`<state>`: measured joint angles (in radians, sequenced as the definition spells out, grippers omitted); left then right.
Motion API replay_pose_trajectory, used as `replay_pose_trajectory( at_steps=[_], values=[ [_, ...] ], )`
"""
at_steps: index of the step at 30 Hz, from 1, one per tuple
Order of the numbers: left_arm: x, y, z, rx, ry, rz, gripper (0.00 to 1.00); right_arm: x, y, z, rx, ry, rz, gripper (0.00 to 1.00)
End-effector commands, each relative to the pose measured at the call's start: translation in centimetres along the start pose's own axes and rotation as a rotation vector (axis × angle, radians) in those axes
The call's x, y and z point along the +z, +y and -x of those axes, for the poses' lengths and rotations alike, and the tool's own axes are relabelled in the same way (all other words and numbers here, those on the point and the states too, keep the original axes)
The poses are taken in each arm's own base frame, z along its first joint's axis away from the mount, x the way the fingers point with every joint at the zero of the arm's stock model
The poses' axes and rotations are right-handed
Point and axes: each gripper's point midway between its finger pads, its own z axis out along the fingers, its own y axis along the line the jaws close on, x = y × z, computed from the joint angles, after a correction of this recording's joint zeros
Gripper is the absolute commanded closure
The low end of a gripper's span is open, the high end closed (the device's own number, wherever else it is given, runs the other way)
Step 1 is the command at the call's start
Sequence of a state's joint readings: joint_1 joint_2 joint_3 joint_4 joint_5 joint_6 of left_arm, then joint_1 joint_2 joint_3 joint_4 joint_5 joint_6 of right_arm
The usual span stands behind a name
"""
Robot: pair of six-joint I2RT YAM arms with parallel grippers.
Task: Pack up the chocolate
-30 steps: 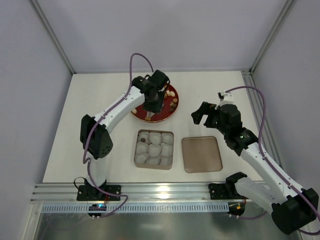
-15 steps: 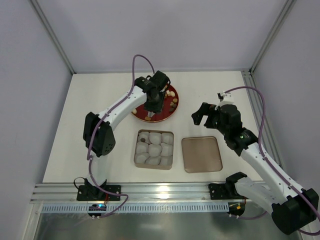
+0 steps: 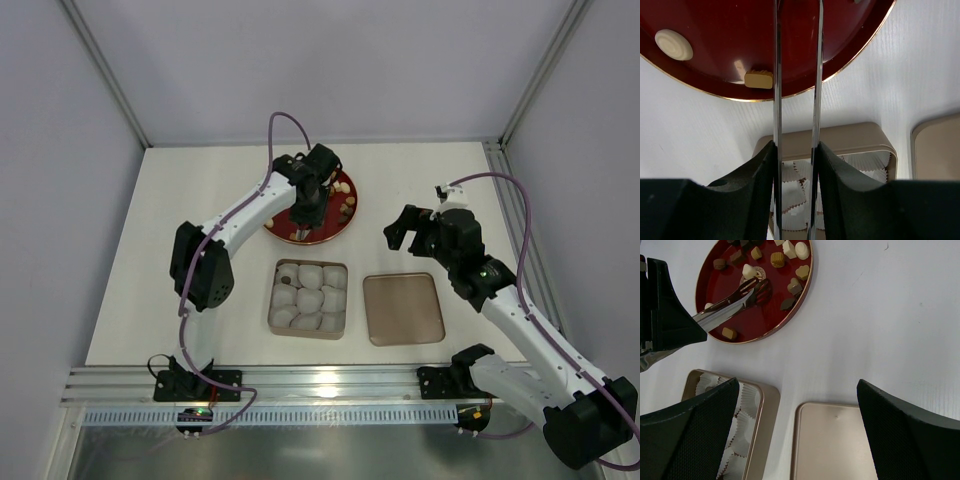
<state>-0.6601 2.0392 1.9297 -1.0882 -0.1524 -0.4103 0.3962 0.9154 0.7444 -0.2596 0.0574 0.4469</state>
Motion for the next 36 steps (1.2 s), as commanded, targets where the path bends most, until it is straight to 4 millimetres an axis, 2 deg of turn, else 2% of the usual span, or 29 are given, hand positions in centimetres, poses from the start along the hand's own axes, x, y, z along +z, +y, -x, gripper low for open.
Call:
replay_pose_trajectory(
  at_steps=[1,9,23,30,36],
  values=[
    [-0.6,-0.3,1.4,-0.001,-0.047,-0.027,0.63,-0.6,0.8,2.6,-0.01,-0.072,0.016,0.0],
    [-1.3,-0.1,1.5,0.002,-0.055,-0.023,0.64,-0.6,0.9,2.7,-0.01,-0.073,0.02,0.0],
    [-1.2,-0.1,1.3,0.008,-0.04,-0.023,0.66,-0.5,0.8,2.5,-0.006,-0.069,0.015,0.0],
    [-1.4,0.0,1.3,0.011,-0.041,-0.02,0.7,-0.4,0.8,2.5,-0.004,-0.07,0.017,0.0],
    [-2.3,0.2,1.9,0.009,-0.061,-0.017,0.72,-0.4,0.8,2.5,-0.004,-0.073,0.015,0.0]
  ],
)
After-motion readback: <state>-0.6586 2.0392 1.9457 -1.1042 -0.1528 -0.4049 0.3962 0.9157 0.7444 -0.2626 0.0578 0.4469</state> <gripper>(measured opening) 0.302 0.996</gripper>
